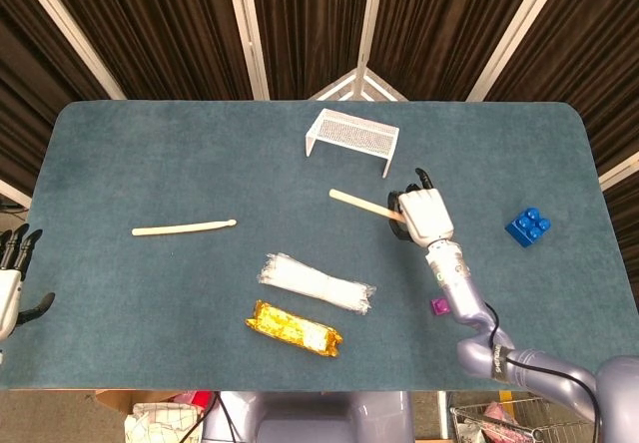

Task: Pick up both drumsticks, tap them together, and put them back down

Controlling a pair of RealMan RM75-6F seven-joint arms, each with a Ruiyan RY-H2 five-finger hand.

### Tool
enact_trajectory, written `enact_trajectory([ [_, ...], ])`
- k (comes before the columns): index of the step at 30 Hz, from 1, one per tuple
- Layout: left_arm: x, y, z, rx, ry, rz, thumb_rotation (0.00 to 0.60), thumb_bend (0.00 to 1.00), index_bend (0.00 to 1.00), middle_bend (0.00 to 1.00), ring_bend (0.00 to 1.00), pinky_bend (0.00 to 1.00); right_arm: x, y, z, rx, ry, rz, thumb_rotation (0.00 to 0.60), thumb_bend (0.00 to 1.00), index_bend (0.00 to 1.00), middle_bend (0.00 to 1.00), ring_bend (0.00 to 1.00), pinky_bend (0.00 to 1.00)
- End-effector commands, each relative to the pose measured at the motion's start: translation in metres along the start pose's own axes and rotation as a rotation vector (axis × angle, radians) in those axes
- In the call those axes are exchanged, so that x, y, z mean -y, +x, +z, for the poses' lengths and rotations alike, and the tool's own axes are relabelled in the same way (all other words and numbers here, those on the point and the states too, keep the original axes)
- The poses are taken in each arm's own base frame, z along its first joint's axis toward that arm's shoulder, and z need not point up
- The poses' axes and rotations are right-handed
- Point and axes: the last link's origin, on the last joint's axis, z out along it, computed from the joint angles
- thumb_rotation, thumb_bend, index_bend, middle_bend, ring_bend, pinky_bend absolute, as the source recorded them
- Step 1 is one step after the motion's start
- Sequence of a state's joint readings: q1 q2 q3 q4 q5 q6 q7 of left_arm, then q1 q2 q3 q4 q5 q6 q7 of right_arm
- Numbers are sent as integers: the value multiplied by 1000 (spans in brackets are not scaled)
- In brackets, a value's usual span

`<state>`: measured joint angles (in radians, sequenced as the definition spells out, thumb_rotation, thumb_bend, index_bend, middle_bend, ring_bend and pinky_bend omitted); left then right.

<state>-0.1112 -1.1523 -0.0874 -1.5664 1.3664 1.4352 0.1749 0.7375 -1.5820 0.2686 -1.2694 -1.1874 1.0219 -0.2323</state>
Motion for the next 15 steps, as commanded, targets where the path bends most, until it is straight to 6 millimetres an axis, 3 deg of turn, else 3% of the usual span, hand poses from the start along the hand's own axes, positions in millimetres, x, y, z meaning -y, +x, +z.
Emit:
enact_trajectory([
  [1, 2, 1, 1, 1, 6, -5, 600, 342, 0, 0, 0, 0, -2, 20, -4, -72, 38, 42, 600, 460, 667, 618, 374, 79],
  [8, 12, 6, 9, 9, 12, -10, 600, 342, 33, 47, 0, 0, -9, 42, -8, -157, 99, 88, 600, 461, 670, 618, 380, 79],
  [15, 32, 2, 37, 81, 60, -13, 600, 342, 79, 108, 0, 0, -19, 54, -19, -217, 148, 118, 600, 460, 674, 618, 381, 79],
])
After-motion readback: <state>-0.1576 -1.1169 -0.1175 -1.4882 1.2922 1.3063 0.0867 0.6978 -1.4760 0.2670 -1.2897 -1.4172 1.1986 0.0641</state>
